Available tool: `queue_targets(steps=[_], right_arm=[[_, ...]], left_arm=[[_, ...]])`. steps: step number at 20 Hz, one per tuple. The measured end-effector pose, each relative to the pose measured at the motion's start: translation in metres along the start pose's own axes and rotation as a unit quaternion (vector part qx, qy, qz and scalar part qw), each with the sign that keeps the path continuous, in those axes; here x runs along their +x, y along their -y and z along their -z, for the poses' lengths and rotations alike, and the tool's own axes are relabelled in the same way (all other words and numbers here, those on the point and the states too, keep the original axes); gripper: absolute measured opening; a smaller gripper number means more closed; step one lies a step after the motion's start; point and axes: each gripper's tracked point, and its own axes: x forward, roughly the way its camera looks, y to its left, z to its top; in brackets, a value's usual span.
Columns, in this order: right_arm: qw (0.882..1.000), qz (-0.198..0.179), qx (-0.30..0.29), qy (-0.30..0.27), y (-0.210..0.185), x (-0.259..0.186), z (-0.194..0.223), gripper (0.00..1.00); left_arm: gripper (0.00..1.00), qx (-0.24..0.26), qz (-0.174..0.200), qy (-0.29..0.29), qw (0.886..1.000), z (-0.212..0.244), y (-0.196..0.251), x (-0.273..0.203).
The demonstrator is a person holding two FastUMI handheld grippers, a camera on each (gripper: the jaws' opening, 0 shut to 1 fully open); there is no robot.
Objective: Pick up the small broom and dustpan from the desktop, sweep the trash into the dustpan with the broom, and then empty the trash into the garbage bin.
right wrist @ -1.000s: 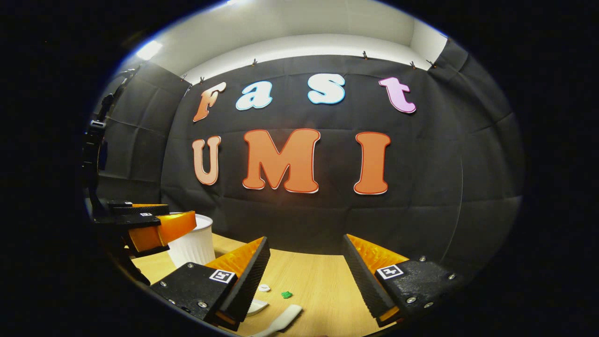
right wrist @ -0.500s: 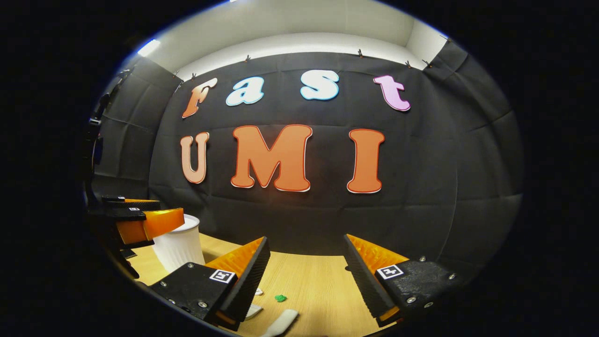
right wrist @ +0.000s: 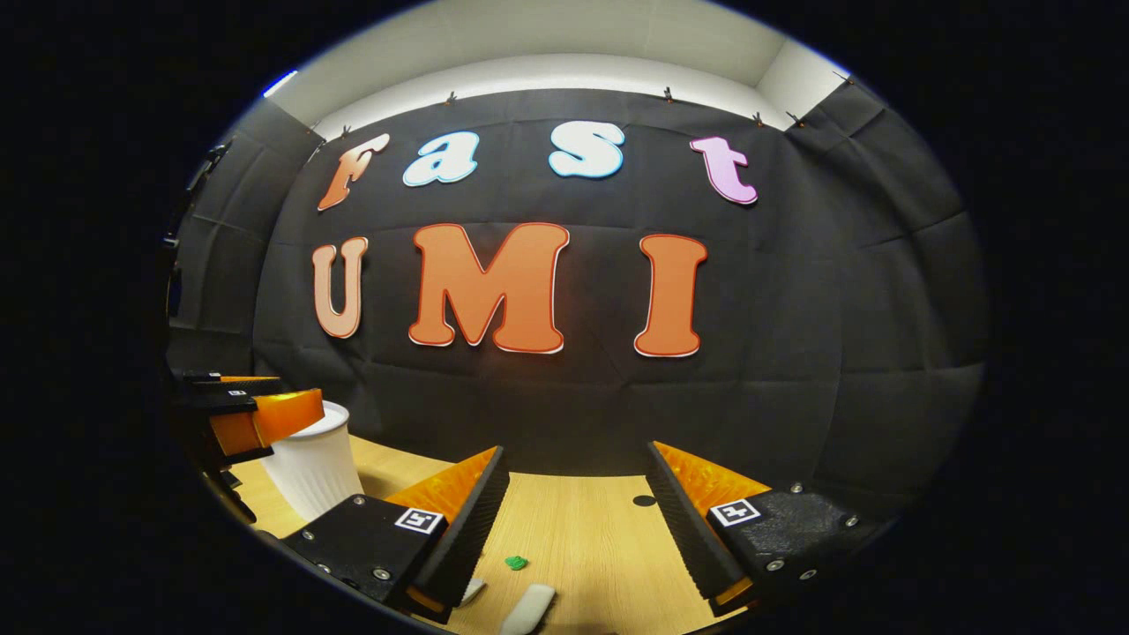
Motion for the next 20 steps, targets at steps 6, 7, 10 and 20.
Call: queue_targets(steps=[6,7,10,20], right_arm=[[1.000,-0.004,-0.003,-0.026,-0.008,-0.001,0.013,0.94],[0.999,-0.009,-0.002,-0.032,-0.011,-0.002,0.017,0.94],[0.998,-0.019,0.003,-0.060,-0.018,-0.001,0.033,0.94],[0.994,-0.047,0.004,-0.098,-0.034,-0.005,0.058,0.94]], left_arm=[[0.94,-0.007,0.001,-0.019,1.000,0.008,-0.003,-0.003],[0.94,-0.008,0.003,-0.022,1.000,0.010,-0.003,-0.003],[0.94,-0.005,0.007,-0.035,0.999,0.015,-0.003,-0.005],[0.94,0.001,0.005,-0.064,0.998,0.031,-0.005,-0.013]])
